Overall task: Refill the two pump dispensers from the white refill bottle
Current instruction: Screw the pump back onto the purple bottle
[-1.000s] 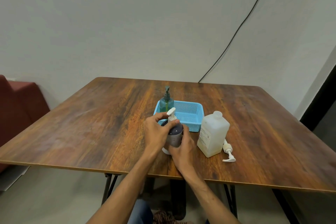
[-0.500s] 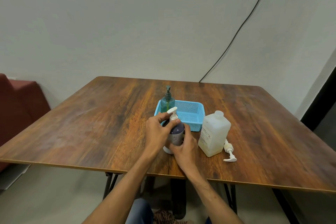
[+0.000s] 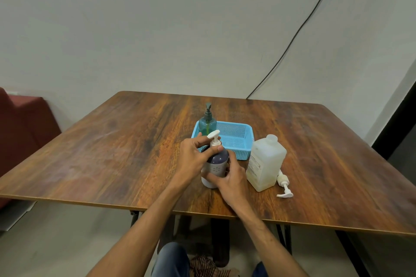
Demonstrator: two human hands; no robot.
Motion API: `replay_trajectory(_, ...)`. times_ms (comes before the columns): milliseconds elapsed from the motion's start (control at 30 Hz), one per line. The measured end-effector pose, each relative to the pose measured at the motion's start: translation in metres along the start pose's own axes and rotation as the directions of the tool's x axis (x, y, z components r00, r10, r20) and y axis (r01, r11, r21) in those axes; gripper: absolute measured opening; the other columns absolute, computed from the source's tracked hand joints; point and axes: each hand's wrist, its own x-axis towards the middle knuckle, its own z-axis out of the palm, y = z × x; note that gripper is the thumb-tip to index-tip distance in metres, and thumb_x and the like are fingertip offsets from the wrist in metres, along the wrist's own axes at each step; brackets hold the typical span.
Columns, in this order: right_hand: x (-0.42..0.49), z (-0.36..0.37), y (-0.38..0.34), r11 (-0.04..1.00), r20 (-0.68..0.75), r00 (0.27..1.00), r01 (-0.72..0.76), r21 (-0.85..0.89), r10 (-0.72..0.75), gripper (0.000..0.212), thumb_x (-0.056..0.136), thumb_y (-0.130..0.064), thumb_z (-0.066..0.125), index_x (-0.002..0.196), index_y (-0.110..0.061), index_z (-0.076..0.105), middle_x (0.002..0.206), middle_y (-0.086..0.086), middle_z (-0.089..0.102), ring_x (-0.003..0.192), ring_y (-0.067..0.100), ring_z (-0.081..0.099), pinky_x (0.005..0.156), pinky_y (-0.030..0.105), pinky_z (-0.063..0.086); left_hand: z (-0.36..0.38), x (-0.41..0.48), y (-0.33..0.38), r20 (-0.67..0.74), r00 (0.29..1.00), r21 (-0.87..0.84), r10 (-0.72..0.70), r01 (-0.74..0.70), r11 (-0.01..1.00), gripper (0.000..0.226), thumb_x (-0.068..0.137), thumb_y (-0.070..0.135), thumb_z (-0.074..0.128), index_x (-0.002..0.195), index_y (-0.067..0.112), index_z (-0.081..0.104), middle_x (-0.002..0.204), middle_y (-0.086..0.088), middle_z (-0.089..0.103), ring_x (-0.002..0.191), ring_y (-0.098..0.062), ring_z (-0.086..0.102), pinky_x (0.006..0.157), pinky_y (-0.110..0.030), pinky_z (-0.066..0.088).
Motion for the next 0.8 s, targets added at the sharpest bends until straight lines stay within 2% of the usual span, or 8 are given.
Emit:
replay_trajectory(100,0.000,-0.002,-0.002,1.000,0.022,1.000,-0.021,0.016,0.021,0.079,0.072,-0.041,0.087,0.136,-0.044,0.040,0.126,-0.028,0.051,0.113,-0.004,0.054,0.098,0.022,0.050,0.001,-0.005,-0.001,-0.019,1.000,-0.001,-0.013,0.013,1.000,0.031,0.084,0.016,0.079,0.114,0.015,0.074,0.106,0.017,0.073,0.103,0.001,0.069,0.084,-0.019,0.057)
replay_trajectory(167,0.000,-0.004,-0.003,0.999,0.031,0.999,-0.028,0.025,0.027,0.078,0.072,-0.040,0.087,0.134,-0.045,0.041,0.124,-0.030,0.051,0.111,-0.006,0.055,0.097,0.022,0.051,0.002,-0.006,-0.001,-0.022,0.999,-0.012,-0.023,0.023,1.000,0.031,0.084,0.015,0.079,0.114,0.018,0.074,0.104,0.019,0.073,0.104,0.001,0.069,0.085,-0.018,0.056)
replay_trajectory(233,0.001,-0.003,-0.002,0.999,0.032,0.999,-0.030,0.027,0.029,0.079,0.071,-0.040,0.087,0.136,-0.042,0.041,0.127,-0.027,0.052,0.116,-0.003,0.054,0.100,0.025,0.050,0.001,-0.004,0.000,-0.008,1.000,-0.010,-0.029,0.029,1.000,0.028,0.084,0.015,0.079,0.111,0.024,0.074,0.102,0.017,0.075,0.103,-0.003,0.071,0.085,-0.024,0.058)
replay_trajectory(333,0.003,-0.004,-0.003,0.999,0.035,0.999,-0.033,0.014,0.032,0.083,0.071,-0.040,0.088,0.140,-0.038,0.041,0.137,-0.018,0.054,0.125,0.004,0.053,0.103,0.029,0.049,-0.001,0.001,-0.001,0.034,0.999,-0.014,-0.038,0.039,0.999,0.028,0.084,0.015,0.079,0.110,0.019,0.075,0.106,0.007,0.077,0.103,-0.007,0.071,0.090,-0.037,0.060)
replay_trajectory(500,0.002,-0.005,-0.005,0.999,0.041,0.998,-0.045,0.015,0.044,0.081,0.071,-0.039,0.087,0.135,-0.045,0.038,0.130,-0.026,0.050,0.121,0.001,0.052,0.097,0.019,0.048,-0.003,-0.001,0.000,0.055,0.997,-0.054,-0.048,0.051,0.997,0.025,0.084,0.016,0.078,0.106,0.027,0.073,0.107,0.012,0.076,0.105,-0.005,0.070,0.093,-0.037,0.059)
replay_trajectory(567,0.002,-0.005,-0.004,0.998,0.045,0.998,-0.055,0.023,0.053,0.082,0.071,-0.041,0.087,0.137,-0.045,0.039,0.131,-0.025,0.051,0.125,0.003,0.053,0.100,0.025,0.050,-0.002,-0.004,-0.001,0.071,0.997,-0.059,-0.040,0.044,0.997,0.028,0.086,0.017,0.077,0.112,0.028,0.070,0.112,0.011,0.074,0.109,-0.007,0.069,0.095,-0.037,0.058)
replay_trajectory(700,0.002,-0.007,-0.004,0.998,0.069,0.996,-0.066,0.009,0.065,0.086,0.070,-0.043,0.087,0.140,-0.040,0.039,0.138,-0.019,0.051,0.128,0.005,0.049,0.107,0.036,0.047,-0.007,-0.012,-0.011,0.159,0.985,-0.032,-0.067,0.073,0.997,0.056,0.084,0.020,0.079,0.135,0.025,0.057,0.131,0.008,0.064,0.122,-0.007,0.061,0.101,-0.030,0.053)
replay_trajectory(800,0.002,-0.011,-0.010,0.998,0.087,0.995,-0.052,-0.018,0.054,0.086,0.070,-0.043,0.087,0.141,-0.038,0.038,0.137,-0.020,0.049,0.124,0.002,0.045,0.106,0.030,0.043,-0.019,-0.022,-0.018,0.224,0.961,-0.044,-0.160,0.174,0.984,0.082,0.076,0.035,0.085,0.147,0.023,0.045,0.140,0.009,0.056,0.127,-0.006,0.056,0.101,-0.027,0.051)
